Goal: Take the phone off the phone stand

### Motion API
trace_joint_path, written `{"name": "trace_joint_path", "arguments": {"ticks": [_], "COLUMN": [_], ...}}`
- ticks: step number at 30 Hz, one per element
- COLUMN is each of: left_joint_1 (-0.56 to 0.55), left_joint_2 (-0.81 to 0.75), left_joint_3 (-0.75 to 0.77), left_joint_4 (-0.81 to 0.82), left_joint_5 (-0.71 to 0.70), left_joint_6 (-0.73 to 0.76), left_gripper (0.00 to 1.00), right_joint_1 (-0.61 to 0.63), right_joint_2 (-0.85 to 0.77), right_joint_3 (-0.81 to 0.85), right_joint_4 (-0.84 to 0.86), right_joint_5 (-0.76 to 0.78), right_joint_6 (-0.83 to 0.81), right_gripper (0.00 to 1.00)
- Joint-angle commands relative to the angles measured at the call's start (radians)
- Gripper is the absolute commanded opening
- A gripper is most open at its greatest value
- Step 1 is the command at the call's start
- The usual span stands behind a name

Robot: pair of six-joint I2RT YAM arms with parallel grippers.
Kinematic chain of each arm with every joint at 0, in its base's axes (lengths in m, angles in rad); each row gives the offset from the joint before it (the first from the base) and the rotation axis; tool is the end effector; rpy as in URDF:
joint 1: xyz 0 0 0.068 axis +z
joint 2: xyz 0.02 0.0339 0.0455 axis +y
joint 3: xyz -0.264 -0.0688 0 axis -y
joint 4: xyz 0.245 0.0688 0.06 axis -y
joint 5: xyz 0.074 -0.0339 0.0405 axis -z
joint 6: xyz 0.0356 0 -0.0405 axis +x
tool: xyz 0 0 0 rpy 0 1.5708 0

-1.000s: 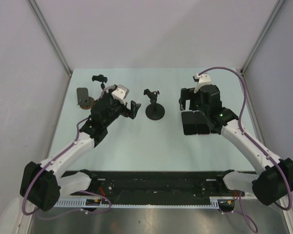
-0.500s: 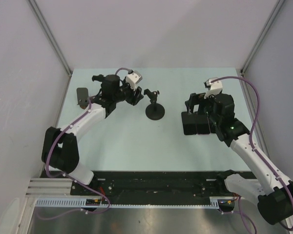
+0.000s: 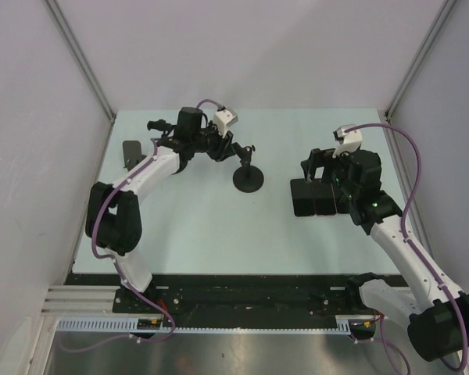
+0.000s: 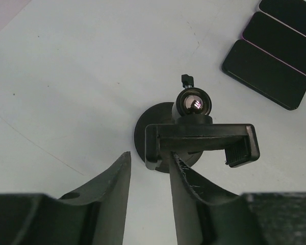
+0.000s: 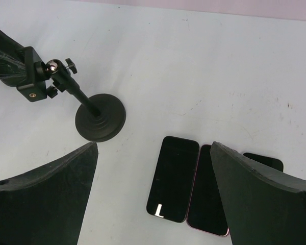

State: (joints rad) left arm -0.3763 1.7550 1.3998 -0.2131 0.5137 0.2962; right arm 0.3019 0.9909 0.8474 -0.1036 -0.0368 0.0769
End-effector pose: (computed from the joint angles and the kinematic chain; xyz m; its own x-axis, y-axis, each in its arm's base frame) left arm 0.3725 -0.1660 0.2876 -0.2729 0.3812 -0.8833 0.8206 0.5714 -0.0069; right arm 0.2217 0.0704 0.3319 -0.2583 0.0000 -0.9661 -0.3123 0.9463 0.0835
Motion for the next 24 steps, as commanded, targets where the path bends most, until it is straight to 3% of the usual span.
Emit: {"name": "trace_joint_path", "arguments": {"ticks": [1, 2, 8, 13, 21, 24], "left_joint_1": [0.005, 0.005, 0.002, -0.003, 0.004, 0.017], "left_joint_2": [0.021, 0.029, 0.015, -0.023, -0.178, -0.215], "left_joint_3": [0.08, 0.085, 0.073, 0.05, -0.108, -0.153], "left_joint_4": [-0.035, -0.037, -0.037, -0.034, 0.073, 0.109], "left_joint_5": [0.086, 0.091, 0.091, 0.013, -0.551, -0.662], "left_joint_6": [0.081, 0.066, 0.015, -0.075, -0.334, -0.403], "left_gripper": [0.35, 0.26, 0.0, 0.0, 0.0, 0.0], "right_joint_1": [-0.009, -0.009, -0.007, -0.009, -0.009, -0.007], "right_joint_2": [-0.015, -0.014, -0.003, 0.008, 0.022, 0.026], "right_joint_3": [-0.001, -0.001, 0.001, -0.001, -0.001, -0.001], "right_joint_4": [0.059, 0.059, 0.067, 0.074, 0.085, 0.094], "right_joint_5": [-0.028, -0.028, -0.044, -0.051, -0.067, -0.078], "right_joint_6": [0.0, 0.001, 0.006, 0.012, 0.024, 0.03], "right_gripper": [0.97, 0.97, 0.97, 0.97, 0.97, 0.97]}}
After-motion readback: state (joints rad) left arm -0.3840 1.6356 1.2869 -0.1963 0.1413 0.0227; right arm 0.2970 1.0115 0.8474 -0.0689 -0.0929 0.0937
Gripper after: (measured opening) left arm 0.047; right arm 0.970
